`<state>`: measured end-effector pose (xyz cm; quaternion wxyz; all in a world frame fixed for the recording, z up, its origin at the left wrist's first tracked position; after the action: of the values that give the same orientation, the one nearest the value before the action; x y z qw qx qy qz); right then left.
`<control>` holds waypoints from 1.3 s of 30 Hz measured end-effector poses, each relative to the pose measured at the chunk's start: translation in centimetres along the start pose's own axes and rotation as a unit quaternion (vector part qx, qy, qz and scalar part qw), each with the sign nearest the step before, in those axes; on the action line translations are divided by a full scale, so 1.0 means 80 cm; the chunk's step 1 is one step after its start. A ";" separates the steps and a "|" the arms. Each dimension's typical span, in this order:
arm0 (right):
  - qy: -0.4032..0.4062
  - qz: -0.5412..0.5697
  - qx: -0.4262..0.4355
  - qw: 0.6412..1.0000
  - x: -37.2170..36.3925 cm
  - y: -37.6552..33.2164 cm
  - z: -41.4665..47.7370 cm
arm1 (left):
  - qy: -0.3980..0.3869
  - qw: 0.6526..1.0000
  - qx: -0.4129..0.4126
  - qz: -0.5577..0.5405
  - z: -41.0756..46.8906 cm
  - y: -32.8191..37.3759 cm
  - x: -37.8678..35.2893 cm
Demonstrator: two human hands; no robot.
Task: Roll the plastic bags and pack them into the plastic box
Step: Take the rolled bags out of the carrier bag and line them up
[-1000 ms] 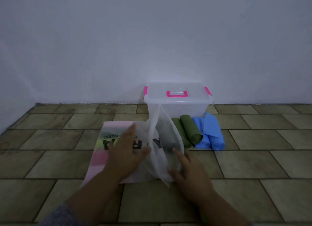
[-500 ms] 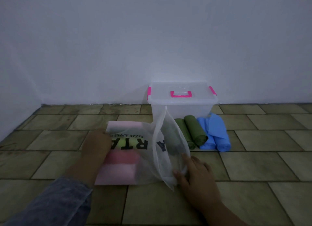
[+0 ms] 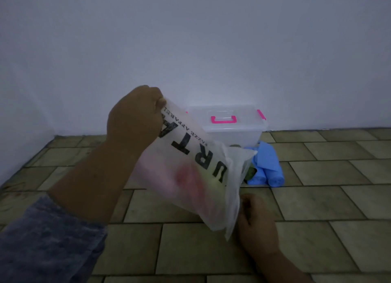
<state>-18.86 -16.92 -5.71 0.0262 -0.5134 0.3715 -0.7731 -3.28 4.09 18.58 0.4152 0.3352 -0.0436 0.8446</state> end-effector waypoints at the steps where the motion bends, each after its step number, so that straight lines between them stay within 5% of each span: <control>1: 0.008 0.025 -0.034 0.999 0.002 0.003 0.000 | -0.018 1.000 0.016 -0.001 0.000 -0.009 -0.007; 4: 0.017 0.019 -0.032 0.999 0.003 0.003 0.000 | -0.084 0.987 0.134 0.036 -0.020 -0.060 -0.036; 7: 0.005 0.001 -0.002 1.000 0.003 -0.001 0.001 | -0.148 0.916 0.369 0.056 -0.067 -0.118 -0.051; 9: -0.012 -0.011 0.004 1.000 0.001 -0.001 0.004 | -0.166 0.874 0.453 0.064 -0.093 -0.122 -0.057; 11: -0.028 -0.018 0.008 0.999 -0.001 -0.002 0.005 | -0.152 0.902 0.402 0.038 -0.098 -0.090 -0.068; 13: -0.030 -0.019 0.019 0.999 -0.001 -0.003 0.006 | -0.178 0.952 0.244 -0.051 -0.099 -0.024 -0.088; 15: -0.035 -0.014 0.027 0.999 -0.002 -0.002 0.006 | -0.265 0.953 0.095 -0.115 -0.120 0.045 -0.106; 17: -0.047 0.002 0.028 0.998 -0.002 0.001 0.005 | -0.338 0.935 0.033 -0.103 -0.153 0.075 -0.120; 19: -0.035 0.053 0.044 0.997 0.002 -0.001 0.001 | -0.355 0.933 0.034 -0.053 -0.180 0.068 -0.129; 23: 0.012 0.038 0.221 0.975 0.013 -0.028 -0.009 | -0.329 0.937 0.083 -0.081 -0.191 0.026 -0.139; 30: -0.159 -0.119 0.317 0.928 0.013 -0.063 0.023 | -0.325 0.923 0.146 -0.148 -0.192 -0.013 -0.154; 35: -0.176 0.088 0.215 0.956 0.055 -0.056 0.038 | -0.309 0.914 0.159 -0.210 -0.200 -0.020 -0.150; 39: -0.059 0.307 0.015 0.950 0.092 -0.013 0.076 | -0.295 0.918 0.159 -0.210 -0.210 -0.020 -0.150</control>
<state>-17.02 -22.63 1.81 0.2918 -0.4186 0.4975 -0.7015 -5.86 3.04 -1.95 0.4925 0.6324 0.0419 0.5964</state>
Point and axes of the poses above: each hand's wrist, its own z-axis towards the middle knuckle, its own x-axis out of the back of the hand, y = z × x, the point moved 5 cm from there along z, towards the middle knuckle, and after that the axes turned 10 degrees about -z, right-handed, at the moved point
